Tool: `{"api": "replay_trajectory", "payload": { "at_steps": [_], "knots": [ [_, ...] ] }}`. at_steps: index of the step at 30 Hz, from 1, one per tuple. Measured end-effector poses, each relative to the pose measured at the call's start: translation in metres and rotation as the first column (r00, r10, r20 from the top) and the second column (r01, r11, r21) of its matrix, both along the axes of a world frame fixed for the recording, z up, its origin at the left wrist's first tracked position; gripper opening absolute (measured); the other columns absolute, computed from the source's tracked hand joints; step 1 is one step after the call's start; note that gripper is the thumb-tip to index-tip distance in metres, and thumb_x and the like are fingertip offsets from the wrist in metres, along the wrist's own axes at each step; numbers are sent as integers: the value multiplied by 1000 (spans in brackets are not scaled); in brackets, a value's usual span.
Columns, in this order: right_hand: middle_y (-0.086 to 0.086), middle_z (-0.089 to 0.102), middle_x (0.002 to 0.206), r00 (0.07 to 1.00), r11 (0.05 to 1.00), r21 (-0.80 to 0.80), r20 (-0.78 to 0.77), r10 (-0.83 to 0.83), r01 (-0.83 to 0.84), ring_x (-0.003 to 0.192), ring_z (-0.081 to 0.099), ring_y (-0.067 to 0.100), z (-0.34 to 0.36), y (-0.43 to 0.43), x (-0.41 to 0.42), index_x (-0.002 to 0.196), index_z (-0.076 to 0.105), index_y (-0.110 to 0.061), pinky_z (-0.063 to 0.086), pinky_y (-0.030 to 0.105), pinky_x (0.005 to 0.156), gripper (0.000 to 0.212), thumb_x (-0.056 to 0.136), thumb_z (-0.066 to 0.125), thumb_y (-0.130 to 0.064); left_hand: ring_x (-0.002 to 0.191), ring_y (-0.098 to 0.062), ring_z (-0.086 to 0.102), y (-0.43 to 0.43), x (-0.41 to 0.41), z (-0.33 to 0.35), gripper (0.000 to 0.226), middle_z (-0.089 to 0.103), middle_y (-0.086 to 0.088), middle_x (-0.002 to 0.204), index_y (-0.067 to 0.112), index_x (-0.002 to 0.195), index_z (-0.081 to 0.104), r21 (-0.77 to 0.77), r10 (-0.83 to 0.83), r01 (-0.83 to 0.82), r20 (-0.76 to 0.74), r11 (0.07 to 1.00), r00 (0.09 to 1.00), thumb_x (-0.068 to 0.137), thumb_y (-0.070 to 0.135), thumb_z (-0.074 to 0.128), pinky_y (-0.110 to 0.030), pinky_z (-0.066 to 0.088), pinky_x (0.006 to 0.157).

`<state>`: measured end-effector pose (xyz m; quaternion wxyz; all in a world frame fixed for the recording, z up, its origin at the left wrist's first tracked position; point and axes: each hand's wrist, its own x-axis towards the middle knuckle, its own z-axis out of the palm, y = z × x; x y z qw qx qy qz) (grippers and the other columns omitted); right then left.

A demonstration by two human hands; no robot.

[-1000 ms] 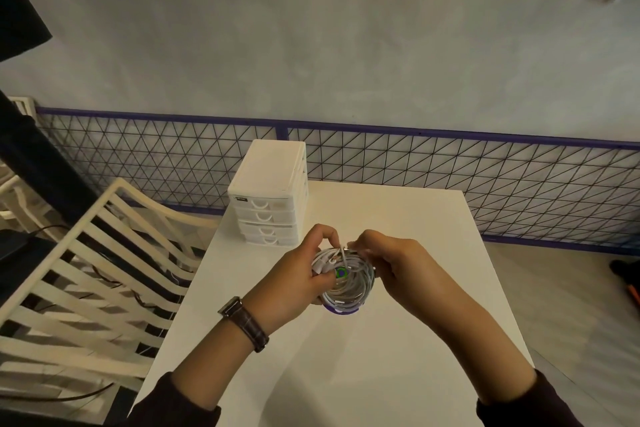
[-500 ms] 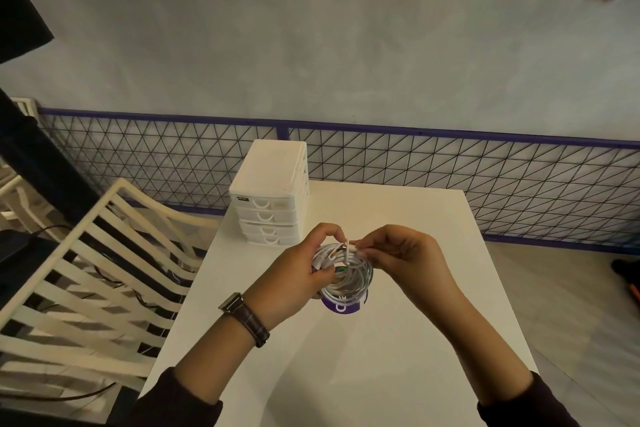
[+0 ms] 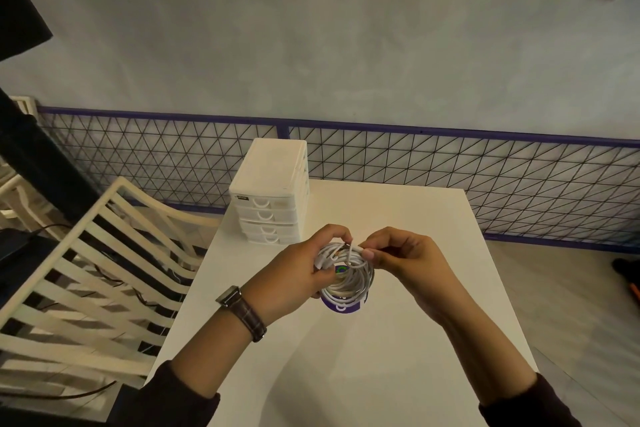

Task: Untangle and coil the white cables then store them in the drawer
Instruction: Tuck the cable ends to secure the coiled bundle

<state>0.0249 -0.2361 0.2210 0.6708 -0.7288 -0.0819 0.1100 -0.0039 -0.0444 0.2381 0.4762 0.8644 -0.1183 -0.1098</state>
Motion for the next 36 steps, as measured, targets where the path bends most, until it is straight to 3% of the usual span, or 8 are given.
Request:
{"api": "replay_trajectory", "payload": {
  "at_steps": [5,13,18,22,25,28,32,36],
  "knots": [
    [6,72,72,992,993,-18,-46,-114,114,69,69,24,-2,12,-5,68,69,-12,56,34,67,10,78,72,-10,81,-24,64,-3,0,-3,49,62,0,97,49,112,39,101,-25,19,59,995,998,87,9,50,-43,57,70],
    [8,70,80,996,997,67,-79,-36,42,77,65,27,4,14,-5,76,71,-13,55,35,70,4,75,75,-11,81,-21,64,-7,4,-11,44,57,5,94,43,110,40,-84,-5,0,-51,996,999,89,5,48,-34,60,68],
    [-7,59,75,983,974,-222,185,9,33,72,58,13,16,14,-5,93,69,-29,53,23,66,24,74,77,-17,88,-24,65,-6,6,-12,44,59,-2,100,41,111,40,-98,13,-21,-81,995,997,87,5,49,-38,60,69],
    [-5,57,80,858,803,-574,482,175,159,76,59,17,28,20,-11,102,72,-24,48,27,65,25,77,74,-26,91,-25,65,-7,9,-13,46,60,-7,101,34,118,39,-85,34,-42,-103,995,994,85,4,52,-39,60,70],
    [1,58,87,840,664,-724,468,274,187,78,60,22,34,26,-12,105,70,-22,45,29,63,21,85,65,-27,90,-24,66,-9,9,-16,44,61,-5,103,32,118,35,-21,53,-55,-98,998,994,87,6,53,-40,60,70],
    [-2,54,89,885,629,-769,367,287,114,83,60,21,38,29,-9,106,69,-22,45,28,67,21,87,61,-27,89,-25,65,-10,9,-19,43,61,-4,103,32,117,36,35,71,-68,-91,997,993,86,9,54,-41,59,70],
    [-5,53,98,955,748,-663,231,184,17,92,58,15,37,26,2,98,70,-20,48,28,77,15,83,68,-23,94,-21,64,-11,7,-19,43,59,-1,110,30,125,44,-16,65,-67,-137,998,988,89,7,52,-36,60,74],
    [-3,55,106,984,903,-429,145,100,-29,97,54,8,35,24,5,80,72,-24,38,8,71,9,75,76,-18,97,-23,63,-10,8,-18,46,59,-3,113,29,125,49,-62,66,-79,-187,995,980,87,4,51,-37,60,73]
  ]
}}
